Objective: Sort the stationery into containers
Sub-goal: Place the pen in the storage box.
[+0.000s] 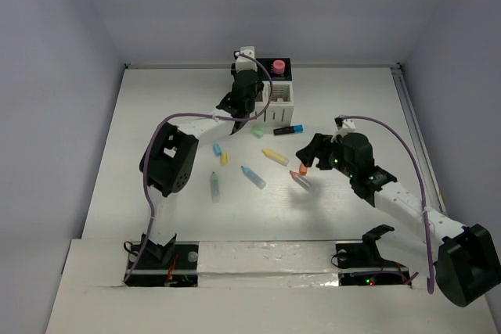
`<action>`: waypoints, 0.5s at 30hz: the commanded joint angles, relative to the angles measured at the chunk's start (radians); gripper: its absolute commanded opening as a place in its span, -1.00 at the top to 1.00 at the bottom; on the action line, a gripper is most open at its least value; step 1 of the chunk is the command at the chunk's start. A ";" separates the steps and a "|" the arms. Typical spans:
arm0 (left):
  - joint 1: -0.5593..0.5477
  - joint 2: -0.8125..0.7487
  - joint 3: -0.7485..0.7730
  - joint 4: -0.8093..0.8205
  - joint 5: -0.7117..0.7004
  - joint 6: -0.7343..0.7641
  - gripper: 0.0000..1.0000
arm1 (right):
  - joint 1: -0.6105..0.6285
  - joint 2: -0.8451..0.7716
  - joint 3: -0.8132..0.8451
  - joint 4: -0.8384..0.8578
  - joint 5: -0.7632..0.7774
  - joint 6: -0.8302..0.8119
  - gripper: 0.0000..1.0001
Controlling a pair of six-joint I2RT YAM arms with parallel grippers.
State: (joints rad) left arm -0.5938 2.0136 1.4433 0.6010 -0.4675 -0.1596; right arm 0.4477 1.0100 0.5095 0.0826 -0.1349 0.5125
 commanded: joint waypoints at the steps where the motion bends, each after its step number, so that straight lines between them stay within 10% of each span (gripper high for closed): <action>1: 0.002 -0.036 -0.023 0.072 -0.003 -0.014 0.33 | 0.011 -0.005 0.004 0.048 0.027 -0.012 -0.62; 15: 0.002 -0.134 -0.069 0.080 -0.013 -0.018 -0.14 | 0.011 0.047 0.049 0.019 0.087 -0.008 -0.63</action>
State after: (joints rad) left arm -0.5938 1.9984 1.3819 0.6178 -0.4759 -0.1719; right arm 0.4477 1.0309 0.5102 0.0814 -0.0940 0.5129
